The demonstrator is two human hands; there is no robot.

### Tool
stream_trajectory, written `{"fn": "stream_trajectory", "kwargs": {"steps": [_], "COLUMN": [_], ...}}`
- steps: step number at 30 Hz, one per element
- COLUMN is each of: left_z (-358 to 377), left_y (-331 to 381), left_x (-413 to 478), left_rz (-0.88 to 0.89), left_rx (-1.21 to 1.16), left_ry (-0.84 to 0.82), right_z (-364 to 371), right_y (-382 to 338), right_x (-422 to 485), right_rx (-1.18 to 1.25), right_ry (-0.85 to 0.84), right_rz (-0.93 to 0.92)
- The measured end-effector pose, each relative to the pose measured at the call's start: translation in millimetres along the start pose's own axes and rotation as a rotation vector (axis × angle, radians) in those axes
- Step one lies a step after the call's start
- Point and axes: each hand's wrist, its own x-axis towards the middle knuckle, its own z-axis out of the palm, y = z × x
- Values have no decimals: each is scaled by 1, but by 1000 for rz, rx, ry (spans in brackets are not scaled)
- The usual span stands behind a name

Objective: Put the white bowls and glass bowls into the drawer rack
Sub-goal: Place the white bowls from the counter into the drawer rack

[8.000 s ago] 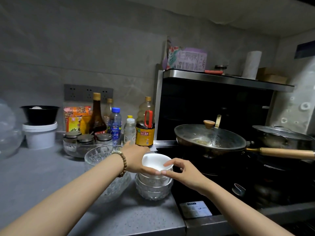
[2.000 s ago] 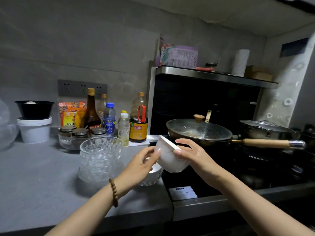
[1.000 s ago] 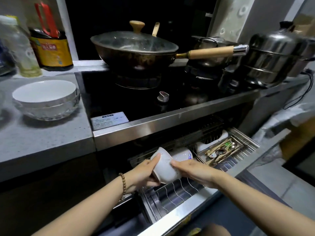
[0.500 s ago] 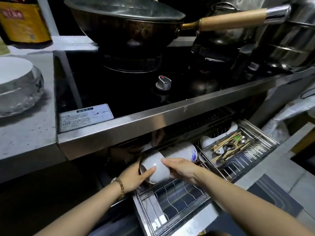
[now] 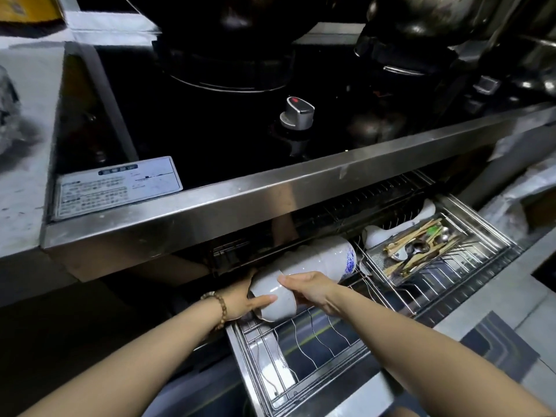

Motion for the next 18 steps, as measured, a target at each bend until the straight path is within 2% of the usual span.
{"fn": "stream_trajectory", "kwargs": {"steps": [7, 12, 18], "left_z": [5, 8, 9], "left_y": [1, 0, 1], "left_x": [18, 25, 27], "left_rz": [-20, -15, -12], "left_rx": [-106, -156, -115], "left_ry": [18, 76, 120], "right_z": [0, -8, -8], "right_y": [5, 6, 6], "right_x": [14, 10, 12], "right_rx": [77, 77, 11], "right_ry": [176, 152, 201], "right_rz": [-51, -49, -59]}}
